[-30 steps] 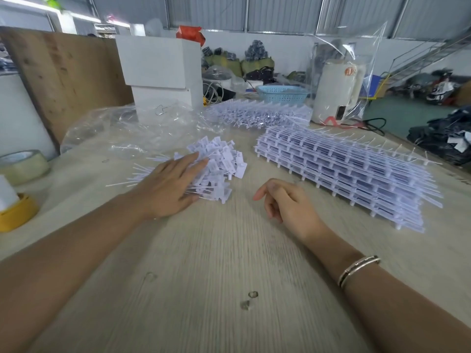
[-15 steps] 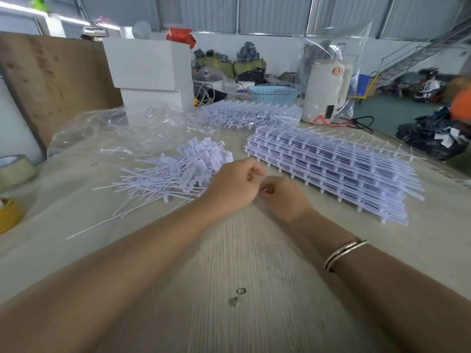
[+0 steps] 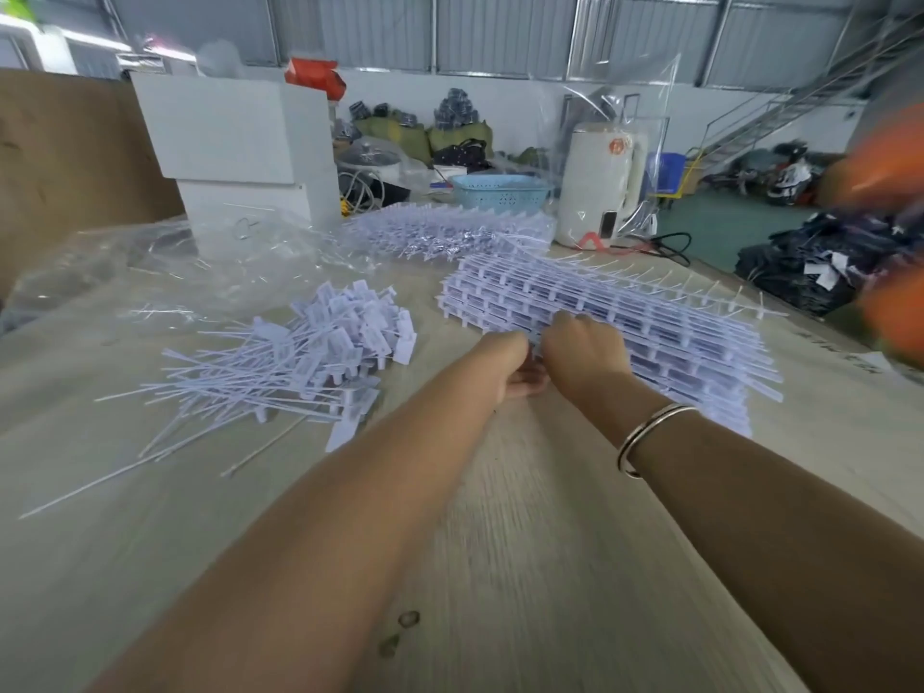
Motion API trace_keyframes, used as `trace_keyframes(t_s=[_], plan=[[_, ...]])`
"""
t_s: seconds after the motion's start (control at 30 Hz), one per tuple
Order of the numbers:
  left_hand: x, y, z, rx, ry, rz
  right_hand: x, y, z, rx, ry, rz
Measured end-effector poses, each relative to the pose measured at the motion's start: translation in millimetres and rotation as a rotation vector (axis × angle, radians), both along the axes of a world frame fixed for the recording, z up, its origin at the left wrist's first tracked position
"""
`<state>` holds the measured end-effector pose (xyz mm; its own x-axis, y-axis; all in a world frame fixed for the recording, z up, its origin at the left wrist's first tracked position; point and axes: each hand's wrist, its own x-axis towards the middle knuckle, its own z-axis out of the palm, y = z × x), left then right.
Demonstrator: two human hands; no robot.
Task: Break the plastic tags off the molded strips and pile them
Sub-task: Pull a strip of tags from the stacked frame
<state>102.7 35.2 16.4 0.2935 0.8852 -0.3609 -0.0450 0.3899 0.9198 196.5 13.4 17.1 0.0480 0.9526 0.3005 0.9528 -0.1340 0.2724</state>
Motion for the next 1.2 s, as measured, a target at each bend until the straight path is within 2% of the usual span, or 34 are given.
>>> trace_keyframes(t_s=[0.1,0.3,0.53,0.6,0.7,0.83,0.9,0.97,1.03,1.07,1.2], plan=[[7,3,1,0.001,-0.016,0.038,3,1,3,0.015,0.054,0.001],[12,1,3,0.007,-0.025,0.09,4,2,-2,-0.016,0.004,0.023],[11,3,11,-0.059,0.061,0.082,-3,0,-5,0.078,0.076,0.166],[12,5,6,-0.033,0.045,0.115,0,1,-9,0.068,0.209,0.183],[11,6,0,0.016,0.008,0.141,6,4,-12,-0.005,0.56,0.103],[-7,-1,-1,0.062,-0.014,0.14,4,14,-2,-0.276,0.649,0.019],[-17,-6,0,0.104,0.04,0.115,2,12,7,-0.401,0.789,0.073],[-29,-7,7,0.175,0.096,0.112,3,6,15,-0.49,1.033,0.199],[-44,-5,16,0.245,0.171,0.155,11,3,18,-0.444,1.306,0.217],[-54,-4,21,0.284,0.223,0.171,16,3,19,-0.396,1.371,0.181],[-92,-10,40,0.369,0.369,0.124,21,1,16,-0.302,1.239,0.031]])
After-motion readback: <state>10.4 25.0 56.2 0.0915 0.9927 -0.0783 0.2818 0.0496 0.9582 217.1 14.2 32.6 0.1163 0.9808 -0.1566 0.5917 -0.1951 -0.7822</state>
